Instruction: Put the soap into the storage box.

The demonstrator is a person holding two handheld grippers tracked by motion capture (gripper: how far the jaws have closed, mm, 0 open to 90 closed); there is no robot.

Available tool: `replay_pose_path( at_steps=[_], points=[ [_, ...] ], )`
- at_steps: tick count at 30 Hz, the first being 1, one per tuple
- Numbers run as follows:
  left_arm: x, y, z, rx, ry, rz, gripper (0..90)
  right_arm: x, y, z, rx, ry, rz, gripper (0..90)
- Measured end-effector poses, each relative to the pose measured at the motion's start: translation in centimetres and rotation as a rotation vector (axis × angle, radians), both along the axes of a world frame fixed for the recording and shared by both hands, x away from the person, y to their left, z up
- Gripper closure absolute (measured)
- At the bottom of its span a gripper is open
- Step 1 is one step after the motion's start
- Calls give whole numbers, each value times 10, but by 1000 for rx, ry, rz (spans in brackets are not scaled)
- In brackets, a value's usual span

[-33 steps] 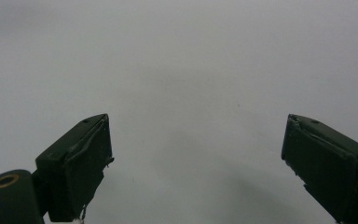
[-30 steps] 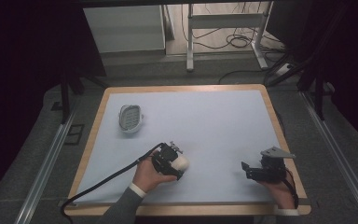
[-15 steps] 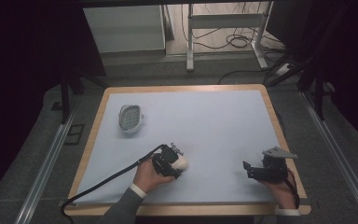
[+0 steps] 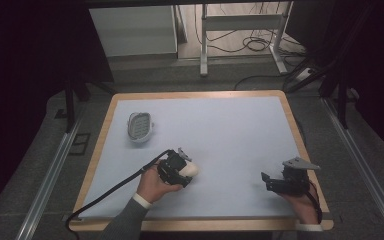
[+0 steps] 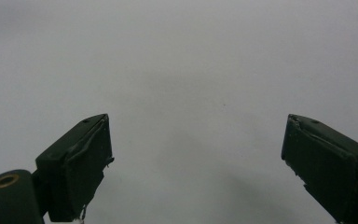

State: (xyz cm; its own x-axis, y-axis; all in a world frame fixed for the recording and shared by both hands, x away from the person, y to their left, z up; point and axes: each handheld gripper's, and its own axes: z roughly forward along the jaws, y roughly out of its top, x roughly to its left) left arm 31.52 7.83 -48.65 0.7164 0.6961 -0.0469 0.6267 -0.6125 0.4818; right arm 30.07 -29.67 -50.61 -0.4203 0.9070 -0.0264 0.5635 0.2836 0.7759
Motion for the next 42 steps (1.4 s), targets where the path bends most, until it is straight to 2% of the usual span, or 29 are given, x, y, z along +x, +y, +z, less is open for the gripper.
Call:
replay_pose_path(
  at_steps=[6,8,19,42],
  points=[
    [4,7,8,-14,0,3,495,0,0,0,2,1,-4,82],
    [5,10,10,-17,-18,14,495,0,0,0,1,5,-2,82],
    [13,26,25,-38,-26,31,495,0,0,-1,-3,8,-2,82],
    [27,42,35,-55,-23,64,495,0,0,-1,3,9,-1,82]
  ],
)
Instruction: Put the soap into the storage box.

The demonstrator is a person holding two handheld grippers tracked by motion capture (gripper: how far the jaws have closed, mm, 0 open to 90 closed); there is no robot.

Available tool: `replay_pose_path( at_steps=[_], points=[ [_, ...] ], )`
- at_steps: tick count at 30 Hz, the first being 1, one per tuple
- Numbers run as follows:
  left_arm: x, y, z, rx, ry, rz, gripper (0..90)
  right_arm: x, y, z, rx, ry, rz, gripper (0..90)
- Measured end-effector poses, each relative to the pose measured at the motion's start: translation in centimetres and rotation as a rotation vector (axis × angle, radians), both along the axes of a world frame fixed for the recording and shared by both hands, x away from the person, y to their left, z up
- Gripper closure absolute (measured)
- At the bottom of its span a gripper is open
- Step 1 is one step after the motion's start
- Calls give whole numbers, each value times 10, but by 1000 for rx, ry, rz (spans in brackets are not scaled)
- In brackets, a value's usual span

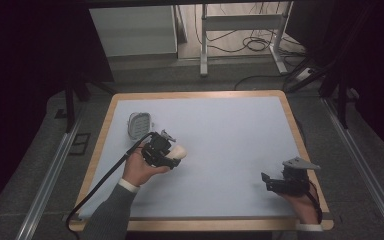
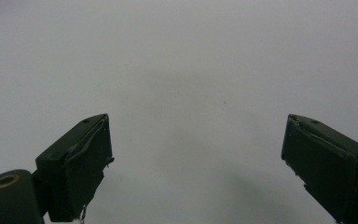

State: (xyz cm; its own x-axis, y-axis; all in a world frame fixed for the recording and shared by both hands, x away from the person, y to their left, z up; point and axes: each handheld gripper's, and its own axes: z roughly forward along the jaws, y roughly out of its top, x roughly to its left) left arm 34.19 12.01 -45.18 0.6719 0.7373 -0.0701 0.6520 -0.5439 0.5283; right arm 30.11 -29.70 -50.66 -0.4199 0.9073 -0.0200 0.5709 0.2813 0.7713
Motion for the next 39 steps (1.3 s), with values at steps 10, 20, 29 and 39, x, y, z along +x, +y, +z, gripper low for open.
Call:
replay_pose_path(
  at_steps=[10,20,29,39],
  points=[
    [7,8,4,-3,-9,26,495,0,0,0,-1,1,1,82],
    [18,17,6,-8,-13,59,495,0,0,0,-5,0,-1,82],
    [25,22,9,7,-21,77,495,0,0,-1,-5,0,-3,82],
    [30,23,13,4,-30,84,495,0,0,0,-3,-2,-4,82]
  ],
)
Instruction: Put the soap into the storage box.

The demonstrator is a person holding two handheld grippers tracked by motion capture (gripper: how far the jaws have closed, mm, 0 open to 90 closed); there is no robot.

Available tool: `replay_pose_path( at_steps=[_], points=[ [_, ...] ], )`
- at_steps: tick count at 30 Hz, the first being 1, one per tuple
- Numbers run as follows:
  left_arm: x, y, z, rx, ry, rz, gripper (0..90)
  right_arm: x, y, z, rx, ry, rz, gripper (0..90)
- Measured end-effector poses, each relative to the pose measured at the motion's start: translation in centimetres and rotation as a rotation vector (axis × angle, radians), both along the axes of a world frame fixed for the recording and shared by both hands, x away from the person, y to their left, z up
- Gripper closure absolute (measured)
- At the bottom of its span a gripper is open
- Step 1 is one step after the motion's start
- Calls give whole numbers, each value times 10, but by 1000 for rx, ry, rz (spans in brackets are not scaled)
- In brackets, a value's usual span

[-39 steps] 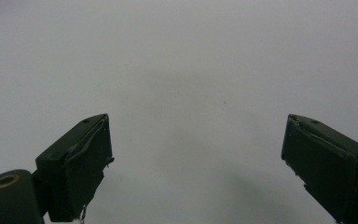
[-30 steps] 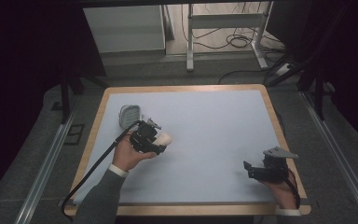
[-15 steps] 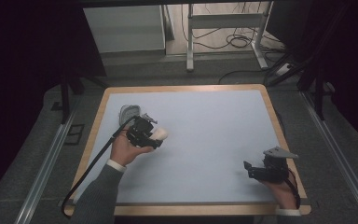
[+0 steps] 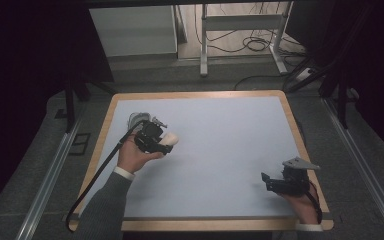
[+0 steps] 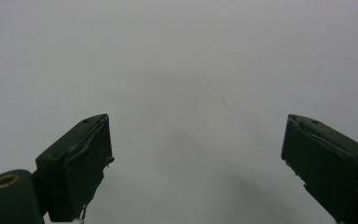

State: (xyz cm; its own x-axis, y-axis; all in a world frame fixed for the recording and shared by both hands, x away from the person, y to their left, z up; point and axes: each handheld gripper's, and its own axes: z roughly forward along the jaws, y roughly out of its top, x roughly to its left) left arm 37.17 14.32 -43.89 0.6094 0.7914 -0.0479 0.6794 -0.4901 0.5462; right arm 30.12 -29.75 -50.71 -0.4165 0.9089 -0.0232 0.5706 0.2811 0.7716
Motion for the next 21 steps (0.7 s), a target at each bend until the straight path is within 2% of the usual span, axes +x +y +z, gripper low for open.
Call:
replay_pose_path(
  at_steps=[8,21],
  points=[
    [7,4,5,-3,-4,8,495,0,1,-1,-3,2,2,82],
    [22,21,9,-11,-7,64,495,1,0,-2,-5,6,-1,82]
  ],
)
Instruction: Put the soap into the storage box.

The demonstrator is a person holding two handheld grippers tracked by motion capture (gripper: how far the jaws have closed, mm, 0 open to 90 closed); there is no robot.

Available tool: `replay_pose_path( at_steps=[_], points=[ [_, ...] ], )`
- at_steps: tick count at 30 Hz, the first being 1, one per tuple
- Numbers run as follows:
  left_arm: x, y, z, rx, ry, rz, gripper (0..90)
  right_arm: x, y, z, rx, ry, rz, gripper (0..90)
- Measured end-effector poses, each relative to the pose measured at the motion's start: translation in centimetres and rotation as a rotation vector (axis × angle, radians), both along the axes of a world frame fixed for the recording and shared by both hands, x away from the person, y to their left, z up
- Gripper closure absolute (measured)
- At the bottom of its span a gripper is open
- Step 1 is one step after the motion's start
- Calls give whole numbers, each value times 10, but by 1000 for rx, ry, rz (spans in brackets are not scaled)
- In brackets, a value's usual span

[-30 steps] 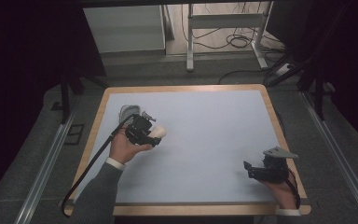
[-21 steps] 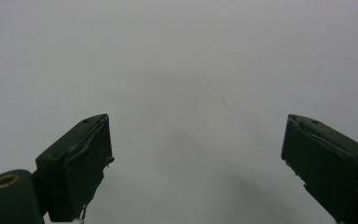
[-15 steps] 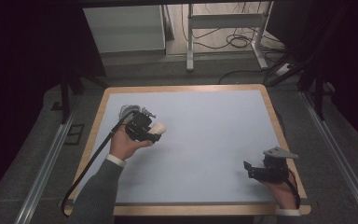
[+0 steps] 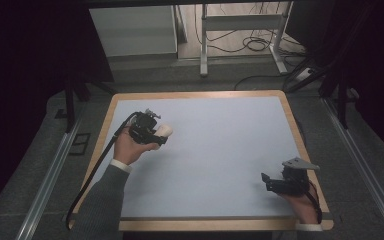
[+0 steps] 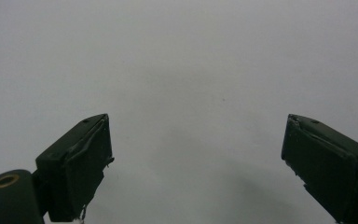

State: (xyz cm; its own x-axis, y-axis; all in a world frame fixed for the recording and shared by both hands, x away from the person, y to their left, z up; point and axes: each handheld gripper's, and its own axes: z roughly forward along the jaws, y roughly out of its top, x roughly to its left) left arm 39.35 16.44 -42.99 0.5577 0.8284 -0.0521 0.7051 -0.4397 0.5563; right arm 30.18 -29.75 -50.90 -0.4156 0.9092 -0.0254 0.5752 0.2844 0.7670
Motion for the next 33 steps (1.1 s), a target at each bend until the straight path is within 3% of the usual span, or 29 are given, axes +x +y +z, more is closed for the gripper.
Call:
replay_pose_path(
  at_steps=[14,33],
  points=[
    [13,9,5,-1,-16,57,495,0,-2,0,3,-2,-3,82],
    [38,29,0,-7,3,145,495,1,-3,-1,1,2,-5,82]
  ],
)
